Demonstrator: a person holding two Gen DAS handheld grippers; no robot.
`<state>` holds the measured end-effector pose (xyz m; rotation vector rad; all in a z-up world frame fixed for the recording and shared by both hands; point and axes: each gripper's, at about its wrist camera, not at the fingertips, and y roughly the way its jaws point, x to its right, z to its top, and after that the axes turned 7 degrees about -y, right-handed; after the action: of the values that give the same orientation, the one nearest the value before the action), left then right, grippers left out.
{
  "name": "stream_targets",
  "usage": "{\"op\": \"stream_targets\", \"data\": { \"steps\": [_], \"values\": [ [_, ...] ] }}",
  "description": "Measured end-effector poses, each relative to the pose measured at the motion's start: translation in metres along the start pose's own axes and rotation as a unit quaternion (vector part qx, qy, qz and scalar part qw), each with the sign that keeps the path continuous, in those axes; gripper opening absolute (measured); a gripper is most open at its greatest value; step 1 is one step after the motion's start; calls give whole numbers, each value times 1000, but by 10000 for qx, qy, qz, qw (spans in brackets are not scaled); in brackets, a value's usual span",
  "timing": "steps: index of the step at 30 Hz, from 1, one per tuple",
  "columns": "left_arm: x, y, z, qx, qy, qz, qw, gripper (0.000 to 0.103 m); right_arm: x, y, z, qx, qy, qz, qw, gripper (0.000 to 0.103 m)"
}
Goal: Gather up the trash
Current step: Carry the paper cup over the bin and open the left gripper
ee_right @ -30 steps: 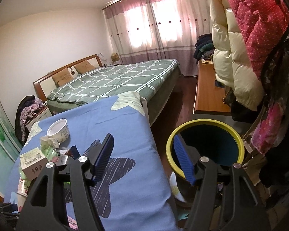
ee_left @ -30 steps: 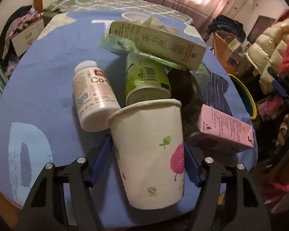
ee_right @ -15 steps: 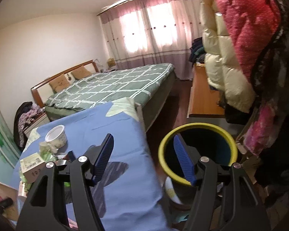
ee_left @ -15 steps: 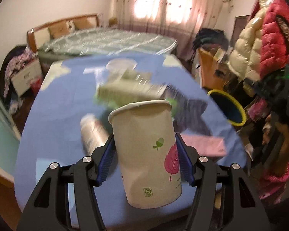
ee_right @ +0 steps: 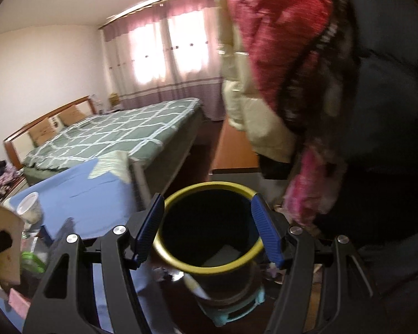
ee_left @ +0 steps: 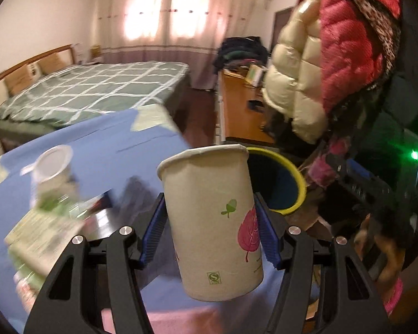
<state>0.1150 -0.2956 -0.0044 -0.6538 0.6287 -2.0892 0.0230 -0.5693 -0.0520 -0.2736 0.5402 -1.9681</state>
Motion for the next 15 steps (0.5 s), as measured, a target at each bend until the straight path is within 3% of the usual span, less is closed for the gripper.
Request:
{"op": "stream_targets", "data": {
  "steps": [9, 13, 15],
  "values": [
    [78, 106, 30, -336, 205, -212, 9990, 64, 44, 12, -10, -159, 253, -349, 9989, 62],
    [100, 146, 37, -539, 64, -332, 9980, 64, 57, 21, -15, -270, 353, -387, 9983, 62],
    [112, 165, 39, -484, 101, -176, 9986, 64, 61, 24, -16, -309, 371, -386, 9981, 62]
  ]
}}
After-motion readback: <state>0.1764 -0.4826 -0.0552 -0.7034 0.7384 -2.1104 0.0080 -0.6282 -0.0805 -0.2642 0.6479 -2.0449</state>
